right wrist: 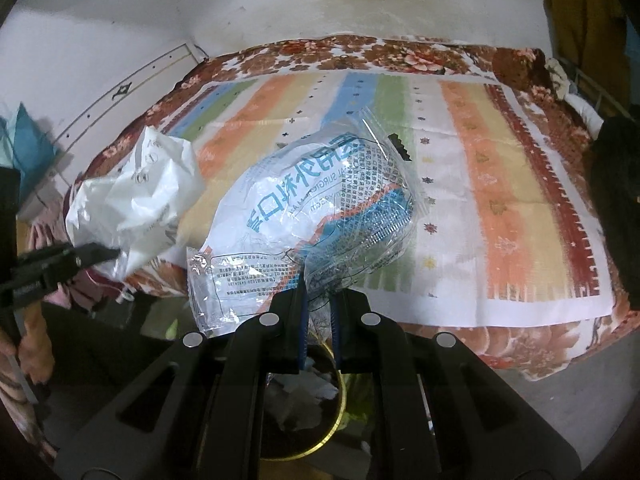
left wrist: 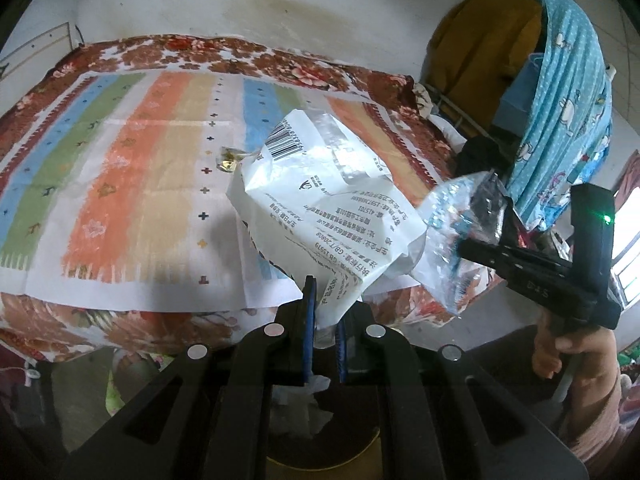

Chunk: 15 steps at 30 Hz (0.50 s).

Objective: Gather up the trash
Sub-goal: 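Lift and carry the plastic bag and paper bag toward the black bin with both tools, then open both tools over the black bin to drop the two bags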

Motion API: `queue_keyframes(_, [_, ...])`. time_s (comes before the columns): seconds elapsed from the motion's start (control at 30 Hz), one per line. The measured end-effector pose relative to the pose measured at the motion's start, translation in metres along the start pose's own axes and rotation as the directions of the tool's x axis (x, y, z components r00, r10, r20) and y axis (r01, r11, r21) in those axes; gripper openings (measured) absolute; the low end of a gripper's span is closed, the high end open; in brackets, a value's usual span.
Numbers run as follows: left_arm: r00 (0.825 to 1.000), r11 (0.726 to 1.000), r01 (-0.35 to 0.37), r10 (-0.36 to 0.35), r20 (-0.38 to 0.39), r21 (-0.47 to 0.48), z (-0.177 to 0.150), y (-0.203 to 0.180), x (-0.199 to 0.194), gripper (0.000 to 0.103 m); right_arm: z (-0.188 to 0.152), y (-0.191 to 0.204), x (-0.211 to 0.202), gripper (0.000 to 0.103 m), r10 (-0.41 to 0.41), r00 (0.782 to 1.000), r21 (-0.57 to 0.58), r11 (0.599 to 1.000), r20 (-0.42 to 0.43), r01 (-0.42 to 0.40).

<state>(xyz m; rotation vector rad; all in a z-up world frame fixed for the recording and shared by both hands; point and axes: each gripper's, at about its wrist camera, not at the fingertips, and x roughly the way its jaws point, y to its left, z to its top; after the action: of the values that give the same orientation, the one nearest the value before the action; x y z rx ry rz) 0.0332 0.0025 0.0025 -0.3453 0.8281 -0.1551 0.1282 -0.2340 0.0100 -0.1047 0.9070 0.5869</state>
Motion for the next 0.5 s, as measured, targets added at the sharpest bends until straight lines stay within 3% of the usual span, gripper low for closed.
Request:
queue_keyframes(0.2, [0.999, 0.999, 0.037, -0.037, -0.010, 0.008, -0.021, -0.004, -0.007, 0.008, -0.020, 0.009, -0.009, 0.008, 0.033, 0.999, -0.001, 0.999, 0.001, -0.033])
queue_keyframes(0.37, [0.999, 0.999, 0.015, -0.014, -0.031, 0.041, -0.046, -0.004, -0.014, 0.008, -0.032, 0.016, -0.012, 0.008, 0.025, 1.000, 0.000, 1.000, -0.006, -0.025])
queue_keyframes(0.5, [0.998, 0.997, 0.060, -0.059, -0.024, 0.049, -0.061, -0.007, -0.028, 0.008, -0.045, 0.022, -0.011, 0.009, 0.062, 0.997, 0.010, 0.998, -0.037, -0.062])
